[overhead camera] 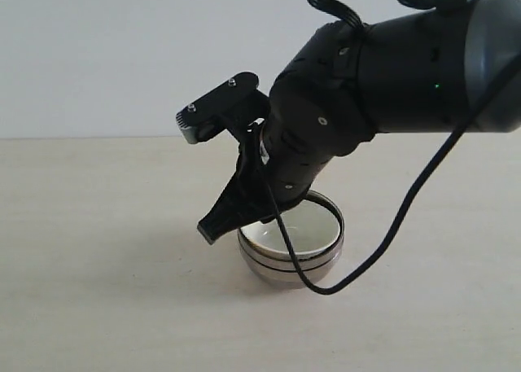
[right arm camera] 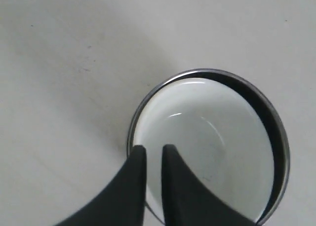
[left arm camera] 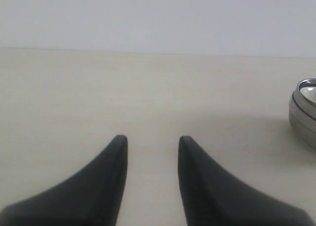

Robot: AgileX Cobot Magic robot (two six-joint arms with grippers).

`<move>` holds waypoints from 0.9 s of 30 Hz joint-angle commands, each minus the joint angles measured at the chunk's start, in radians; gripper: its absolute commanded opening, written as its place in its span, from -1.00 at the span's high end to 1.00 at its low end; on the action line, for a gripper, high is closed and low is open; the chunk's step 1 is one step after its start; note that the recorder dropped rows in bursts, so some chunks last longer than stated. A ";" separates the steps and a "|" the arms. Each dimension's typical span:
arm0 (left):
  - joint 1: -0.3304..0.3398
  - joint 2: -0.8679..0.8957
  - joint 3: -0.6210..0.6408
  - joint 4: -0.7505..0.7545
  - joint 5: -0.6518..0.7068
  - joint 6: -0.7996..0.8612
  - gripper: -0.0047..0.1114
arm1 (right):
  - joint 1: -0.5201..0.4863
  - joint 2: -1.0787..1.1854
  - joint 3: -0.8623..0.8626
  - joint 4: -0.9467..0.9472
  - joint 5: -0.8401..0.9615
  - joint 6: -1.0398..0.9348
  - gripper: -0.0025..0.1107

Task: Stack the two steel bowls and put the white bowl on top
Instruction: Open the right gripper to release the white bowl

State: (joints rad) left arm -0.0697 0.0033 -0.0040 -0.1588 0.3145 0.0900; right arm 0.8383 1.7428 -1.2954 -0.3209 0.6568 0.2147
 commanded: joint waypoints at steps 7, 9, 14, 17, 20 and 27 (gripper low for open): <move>0.003 -0.003 0.004 -0.001 0.001 0.007 0.36 | -0.001 -0.005 0.173 0.034 -0.172 -0.015 0.96; 0.003 -0.003 0.004 -0.001 0.001 0.007 0.36 | -0.001 -0.003 0.193 0.029 -0.206 -0.015 0.96; 0.003 -0.003 0.004 -0.001 0.001 0.007 0.36 | -0.003 0.029 0.197 0.025 -0.238 -0.015 0.96; 0.003 -0.003 0.004 -0.001 0.001 0.007 0.36 | -0.003 0.037 0.197 0.020 -0.245 -0.015 0.96; 0.003 -0.003 0.004 -0.001 0.001 0.007 0.36 | -0.003 0.035 0.197 0.017 -0.247 -0.015 0.96; 0.003 -0.003 0.004 -0.001 0.001 0.007 0.36 | -0.003 -0.013 0.176 -0.004 -0.280 -0.020 0.96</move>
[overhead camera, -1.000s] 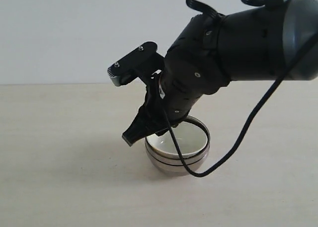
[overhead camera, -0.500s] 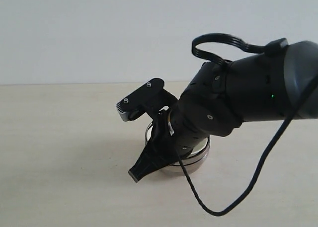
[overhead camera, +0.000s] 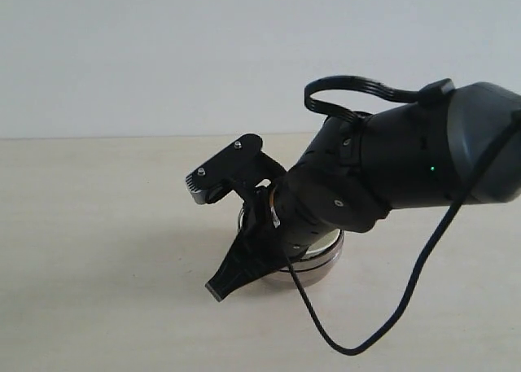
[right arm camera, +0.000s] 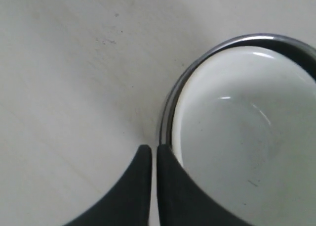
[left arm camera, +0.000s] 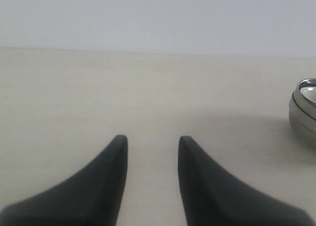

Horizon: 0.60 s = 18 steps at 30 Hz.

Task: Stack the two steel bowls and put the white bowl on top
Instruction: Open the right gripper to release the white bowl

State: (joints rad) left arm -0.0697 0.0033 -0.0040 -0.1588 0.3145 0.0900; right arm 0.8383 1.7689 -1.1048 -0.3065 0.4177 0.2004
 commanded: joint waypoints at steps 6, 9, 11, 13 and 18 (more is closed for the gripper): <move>0.003 -0.003 0.004 -0.001 0.001 0.007 0.36 | -0.003 -0.016 -0.014 -0.044 -0.026 0.000 0.96; 0.003 -0.003 0.004 -0.001 0.001 0.007 0.36 | -0.003 0.023 -0.014 -0.103 -0.021 0.035 0.96; 0.003 -0.003 0.004 -0.001 0.001 0.007 0.36 | -0.003 0.039 -0.014 -0.154 -0.020 0.061 0.96; 0.003 -0.003 0.004 -0.001 0.001 0.007 0.36 | -0.003 0.041 -0.014 -0.183 -0.015 0.100 0.96; 0.003 -0.003 0.004 -0.001 0.001 0.007 0.36 | -0.003 0.030 -0.014 -0.183 -0.013 0.110 0.96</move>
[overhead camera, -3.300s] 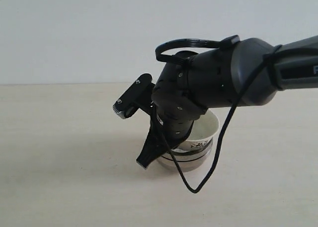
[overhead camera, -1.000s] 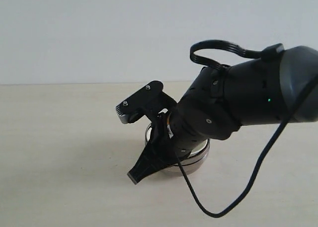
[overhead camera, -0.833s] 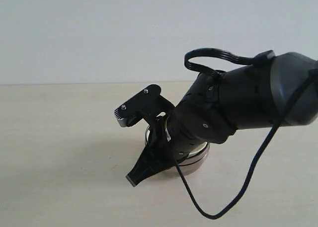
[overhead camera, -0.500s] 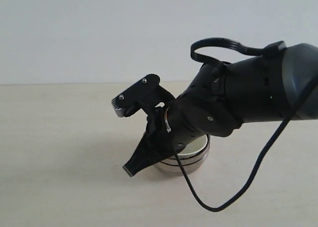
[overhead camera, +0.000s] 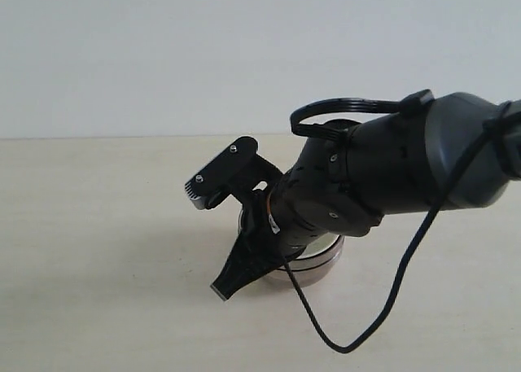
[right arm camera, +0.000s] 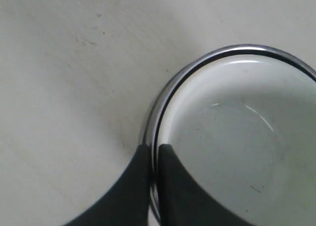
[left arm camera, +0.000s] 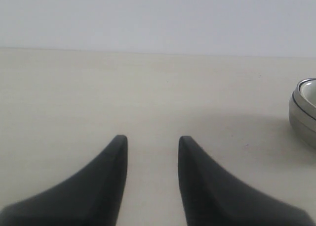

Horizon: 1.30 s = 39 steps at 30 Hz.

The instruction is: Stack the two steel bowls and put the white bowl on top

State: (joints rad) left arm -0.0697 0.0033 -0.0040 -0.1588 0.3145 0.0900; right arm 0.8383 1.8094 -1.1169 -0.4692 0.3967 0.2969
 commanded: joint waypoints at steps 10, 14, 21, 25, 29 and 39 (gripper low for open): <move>0.003 -0.003 0.004 -0.001 0.001 0.007 0.36 | -0.003 -0.078 -0.002 -0.039 -0.001 0.015 0.96; 0.003 -0.003 0.004 -0.001 0.001 0.007 0.36 | -0.003 -0.144 -0.002 -0.089 0.004 0.015 0.96; 0.003 -0.003 0.004 -0.001 0.001 0.007 0.36 | -0.123 -0.192 0.002 -0.398 0.088 0.493 0.96; 0.003 -0.003 0.004 -0.001 0.001 0.007 0.36 | -0.177 -0.192 0.061 -0.392 -0.016 0.538 0.96; 0.003 -0.003 0.004 -0.001 0.001 0.007 0.36 | -0.203 -0.192 0.121 -0.390 -0.125 0.545 0.96; 0.003 -0.003 0.004 -0.001 0.001 0.007 0.36 | -0.213 -0.099 0.127 -0.394 -0.185 0.557 0.96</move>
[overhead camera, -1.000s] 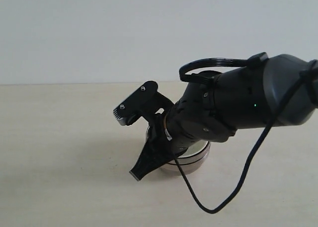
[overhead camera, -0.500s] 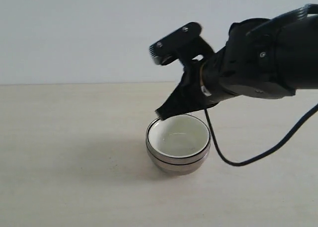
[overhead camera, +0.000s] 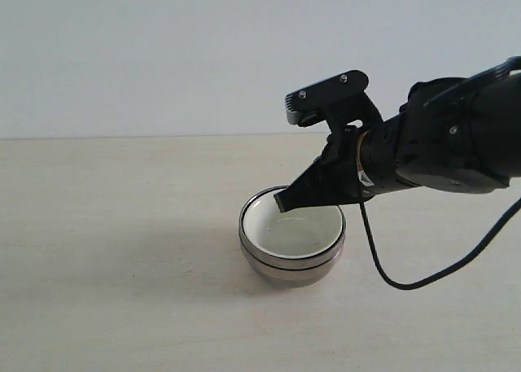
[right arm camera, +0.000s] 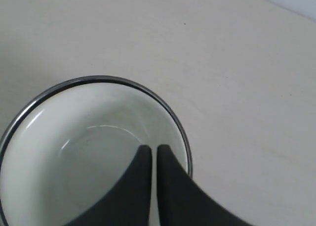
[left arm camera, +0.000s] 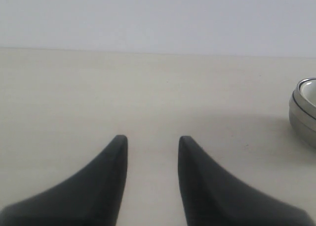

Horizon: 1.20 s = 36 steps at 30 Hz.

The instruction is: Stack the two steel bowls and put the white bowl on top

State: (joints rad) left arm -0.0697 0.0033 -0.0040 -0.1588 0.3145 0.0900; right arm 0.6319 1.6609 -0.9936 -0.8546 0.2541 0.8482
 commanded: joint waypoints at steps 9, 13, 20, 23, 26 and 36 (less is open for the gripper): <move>0.003 -0.003 0.004 -0.001 0.001 0.007 0.36 | -0.006 0.104 0.004 -0.078 -0.042 0.015 0.96; 0.003 -0.003 0.004 -0.001 0.001 0.007 0.36 | -0.019 0.105 -0.010 -0.130 -0.011 0.045 0.96; 0.003 -0.003 0.004 -0.001 0.001 0.007 0.36 | -0.069 0.105 -0.022 -0.115 0.071 0.103 0.96; 0.003 -0.003 0.004 -0.001 0.001 0.007 0.36 | -0.069 0.105 -0.004 -0.097 0.000 0.103 0.96; 0.003 -0.003 0.004 -0.001 0.001 0.007 0.36 | -0.069 0.105 0.017 -0.073 -0.067 0.103 0.96; 0.003 -0.003 0.004 -0.001 0.001 0.007 0.36 | -0.069 0.084 0.042 -0.087 -0.013 0.060 0.96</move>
State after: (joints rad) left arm -0.0697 0.0033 -0.0040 -0.1588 0.3145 0.0900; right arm 0.5688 1.7703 -0.9566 -0.9341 0.2106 0.9185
